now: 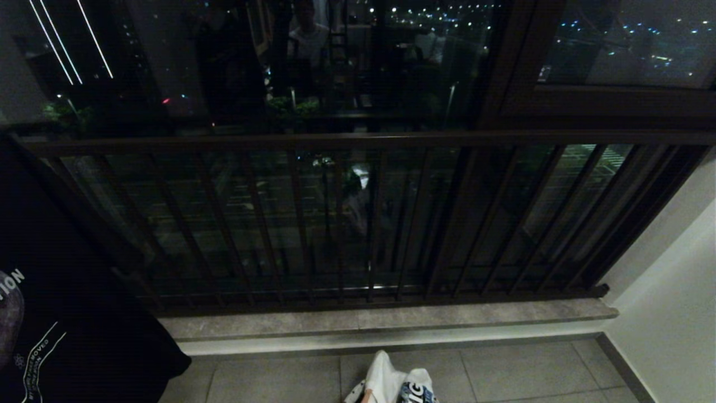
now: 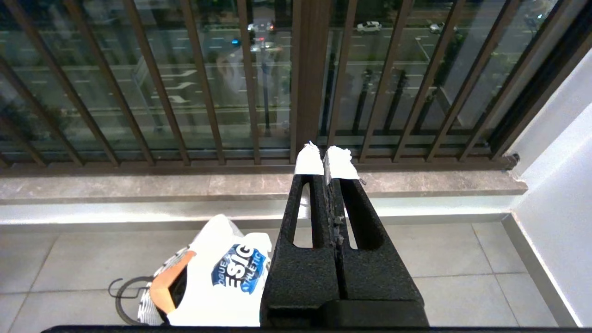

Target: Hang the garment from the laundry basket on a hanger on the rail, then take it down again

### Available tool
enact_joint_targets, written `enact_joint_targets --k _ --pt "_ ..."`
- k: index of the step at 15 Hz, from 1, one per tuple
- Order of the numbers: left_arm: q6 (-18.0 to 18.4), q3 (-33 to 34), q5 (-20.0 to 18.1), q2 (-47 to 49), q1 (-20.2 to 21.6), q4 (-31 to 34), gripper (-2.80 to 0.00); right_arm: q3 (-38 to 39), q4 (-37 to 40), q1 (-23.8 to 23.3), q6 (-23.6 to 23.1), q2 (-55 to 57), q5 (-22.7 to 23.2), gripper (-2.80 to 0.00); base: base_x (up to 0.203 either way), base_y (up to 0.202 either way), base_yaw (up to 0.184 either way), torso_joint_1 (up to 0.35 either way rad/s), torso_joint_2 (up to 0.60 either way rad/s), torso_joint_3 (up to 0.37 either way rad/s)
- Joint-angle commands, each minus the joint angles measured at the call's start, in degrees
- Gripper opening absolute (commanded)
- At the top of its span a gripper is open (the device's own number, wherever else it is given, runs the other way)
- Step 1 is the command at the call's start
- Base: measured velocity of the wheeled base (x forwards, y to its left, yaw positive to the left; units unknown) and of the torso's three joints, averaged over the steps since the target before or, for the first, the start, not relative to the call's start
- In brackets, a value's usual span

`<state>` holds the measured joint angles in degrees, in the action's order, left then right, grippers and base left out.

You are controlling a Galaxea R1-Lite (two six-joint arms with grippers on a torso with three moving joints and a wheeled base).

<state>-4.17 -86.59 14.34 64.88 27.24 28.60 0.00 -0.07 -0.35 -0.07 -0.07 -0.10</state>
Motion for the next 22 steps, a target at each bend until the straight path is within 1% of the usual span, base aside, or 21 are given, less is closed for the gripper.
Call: enact_joint_targets --k 1,2,4,6,8,10,12,14,16,18,19,22 --pt "-0.3 0.1 -3.5 0.2 1.8 0.1 0.0 0.0 0.0 0.0 0.0 0.0 0.0 -2.8 0.0 0.0 0.0 0.0 0.0 0.0" --pt "-0.5 0.1 -6.4 0.2 3.1 0.1 0.0 0.0 0.0 0.0 0.0 0.0 0.0 -2.8 0.0 0.0 0.0 0.0 0.0 0.0" --pt "-0.7 0.1 -10.9 0.6 5.1 0.1 0.0 0.0 0.0 0.0 0.0 0.0 0.0 -2.8 0.0 0.0 0.0 0.0 0.0 0.0" --pt "-0.8 0.1 -13.9 1.3 5.9 0.1 0.0 0.0 0.0 0.0 0.0 0.0 0.0 -2.8 0.0 0.0 0.0 0.0 0.0 0.0" --pt "-0.8 0.1 -14.3 1.8 6.2 -0.5 0.0 0.0 0.0 0.0 0.0 0.0 0.0 -2.8 0.0 0.0 0.0 0.0 0.0 0.0" --pt "-1.7 0.2 -14.3 2.3 6.2 -3.0 0.0 0.0 0.0 0.0 0.0 0.0 0.0 -2.8 0.0 0.0 0.0 0.0 0.0 0.0" --pt "-2.0 0.2 -14.3 2.7 6.6 -3.8 0.0 0.0 0.0 0.0 0.0 0.0 0.0 -2.8 0.0 0.0 0.0 0.0 0.0 0.0" --pt "-2.0 0.1 -14.3 3.4 8.2 -4.1 0.0 0.0 0.0 0.0 0.0 0.0 0.0 -2.8 0.0 0.0 0.0 0.0 0.0 0.0" --pt "-2.0 0.2 -14.3 4.0 9.0 -5.6 0.0 0.0 0.0 0.0 0.0 0.0 0.0 -2.8 0.0 0.0 0.0 0.0 0.0 0.0" --pt "-2.0 0.1 -14.3 4.0 9.6 -5.7 0.0 0.0 0.0 0.0 0.0 0.0 0.0 -2.8 0.0 0.0 0.0 0.0 0.0 0.0" --pt "-2.0 0.2 -14.3 4.0 9.7 -5.7 -2.8 0.0 0.0 0.0 0.0 0.0 0.0 -2.8 0.0 0.0 0.0 0.0 0.0 0.0" --pt "-2.0 0.1 -14.3 4.0 10.0 -5.7 -2.8 0.0 0.0 0.0 0.0 0.0 0.0 -2.8 0.0 0.0 0.0 0.0 0.0 0.0"
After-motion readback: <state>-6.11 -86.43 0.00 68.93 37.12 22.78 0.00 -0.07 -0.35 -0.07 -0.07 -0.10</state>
